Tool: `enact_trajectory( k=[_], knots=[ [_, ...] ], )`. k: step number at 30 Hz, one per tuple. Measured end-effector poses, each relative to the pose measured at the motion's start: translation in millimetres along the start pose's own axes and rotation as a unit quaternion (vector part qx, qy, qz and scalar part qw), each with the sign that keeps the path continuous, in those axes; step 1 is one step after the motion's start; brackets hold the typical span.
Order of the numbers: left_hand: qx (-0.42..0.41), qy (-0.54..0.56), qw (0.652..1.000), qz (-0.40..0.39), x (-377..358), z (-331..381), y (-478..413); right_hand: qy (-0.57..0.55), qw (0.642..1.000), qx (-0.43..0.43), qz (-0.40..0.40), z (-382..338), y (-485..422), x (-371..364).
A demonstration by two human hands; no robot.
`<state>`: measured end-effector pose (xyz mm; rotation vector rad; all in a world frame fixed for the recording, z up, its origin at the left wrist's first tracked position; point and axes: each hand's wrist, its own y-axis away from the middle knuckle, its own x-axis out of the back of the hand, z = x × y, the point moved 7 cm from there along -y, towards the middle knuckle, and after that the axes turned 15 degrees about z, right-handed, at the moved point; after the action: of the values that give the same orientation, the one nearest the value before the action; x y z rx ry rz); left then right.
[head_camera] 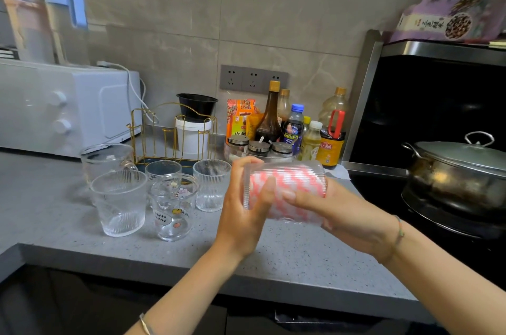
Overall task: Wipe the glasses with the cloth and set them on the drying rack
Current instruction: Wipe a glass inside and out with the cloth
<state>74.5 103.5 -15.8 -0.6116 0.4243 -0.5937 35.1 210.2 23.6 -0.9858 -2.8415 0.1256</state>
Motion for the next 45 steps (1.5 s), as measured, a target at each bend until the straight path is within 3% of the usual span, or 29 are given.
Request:
enact_trajectory(
  k=[5,8,10,15,19,23,31,37,45],
  knots=[
    [0.119,-0.004,0.991,-0.065,-9,-6,-1,0.019,0.998,0.022,0.048,8,-7,11],
    [0.293,0.023,0.950,-0.109,-12,-18,6,0.105,0.991,0.059,0.059,13,-8,14],
    [0.333,0.014,0.937,-0.104,-10,-21,10,0.151,0.984,0.077,0.051,17,-8,11],
    [0.247,-0.011,0.969,-0.017,-2,-18,4,0.065,0.996,0.037,0.044,23,-9,7],
    [0.143,-0.014,0.990,-0.007,2,-9,-1,-0.027,1.000,-0.003,0.000,18,-6,4],
    [0.093,-0.006,0.996,0.006,5,-6,0,-0.114,0.992,-0.045,-0.007,6,-1,2],
    [0.057,-0.004,0.998,0.041,13,-6,1,-0.087,0.975,-0.202,-0.006,21,-17,12],
    [0.061,0.000,0.997,0.044,14,-11,5,-0.125,0.974,-0.190,0.001,23,-17,15],
    [0.098,0.032,0.991,0.088,18,-9,-1,-0.101,0.994,-0.037,-0.020,14,-6,7]
  ],
)
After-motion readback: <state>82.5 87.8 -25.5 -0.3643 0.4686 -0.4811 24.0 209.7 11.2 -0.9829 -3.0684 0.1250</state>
